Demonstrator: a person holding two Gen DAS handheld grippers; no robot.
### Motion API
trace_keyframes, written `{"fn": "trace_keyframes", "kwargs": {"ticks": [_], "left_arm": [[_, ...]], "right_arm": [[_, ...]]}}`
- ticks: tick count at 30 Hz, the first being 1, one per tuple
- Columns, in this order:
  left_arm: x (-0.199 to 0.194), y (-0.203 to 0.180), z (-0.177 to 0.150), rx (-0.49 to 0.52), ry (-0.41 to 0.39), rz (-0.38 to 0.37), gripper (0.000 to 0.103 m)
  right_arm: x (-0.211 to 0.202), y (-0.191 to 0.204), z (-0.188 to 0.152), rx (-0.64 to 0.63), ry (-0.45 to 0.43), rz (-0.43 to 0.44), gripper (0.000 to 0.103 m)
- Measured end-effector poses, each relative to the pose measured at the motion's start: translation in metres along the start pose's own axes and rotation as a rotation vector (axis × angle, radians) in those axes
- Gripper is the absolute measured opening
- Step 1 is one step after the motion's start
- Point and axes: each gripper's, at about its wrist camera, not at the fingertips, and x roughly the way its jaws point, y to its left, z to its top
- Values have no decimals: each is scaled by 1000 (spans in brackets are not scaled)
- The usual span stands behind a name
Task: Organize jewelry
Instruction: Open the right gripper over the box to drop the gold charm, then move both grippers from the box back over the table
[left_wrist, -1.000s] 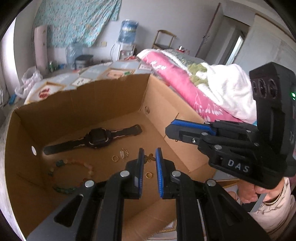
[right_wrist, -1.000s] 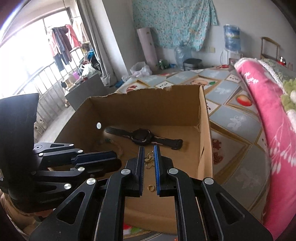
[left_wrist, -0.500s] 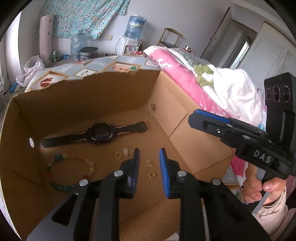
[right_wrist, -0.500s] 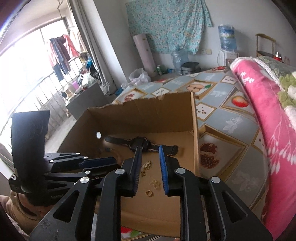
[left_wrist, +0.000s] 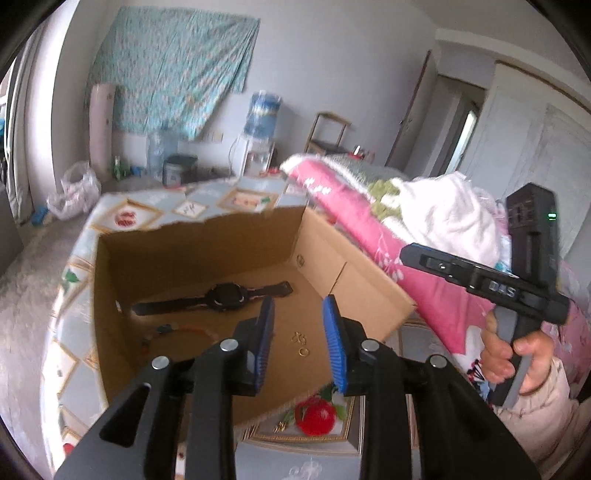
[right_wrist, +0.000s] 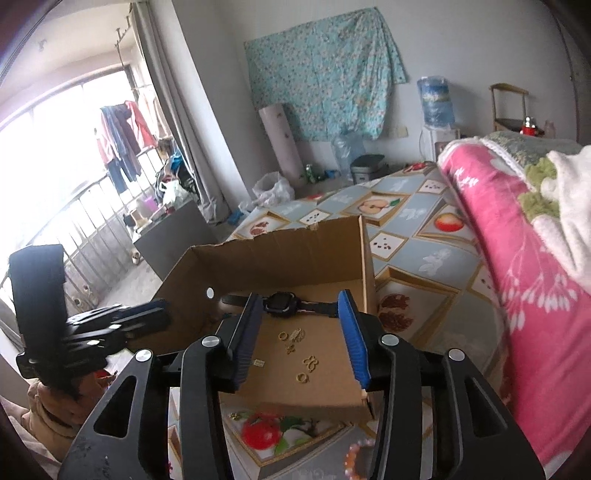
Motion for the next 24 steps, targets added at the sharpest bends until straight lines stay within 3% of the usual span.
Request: {"fn": "trace_keyframes", "kwargs": {"ticks": [6,13,19,24], "left_arm": [[-53,-1,-26,75,-68,39,33],[-72,11,-65,48,-20,85,33],[-47,5,-97,108,62,154,33],[-21,-2,-117,151,107,163,33]], "right_arm": [[-22,1,-19,9,-10,-16,42],[-30,2,-51,32,41,-23,43],[-14,9,-78,47,119,-15,43],[10,25,-96,-3,185,-17,43]]}}
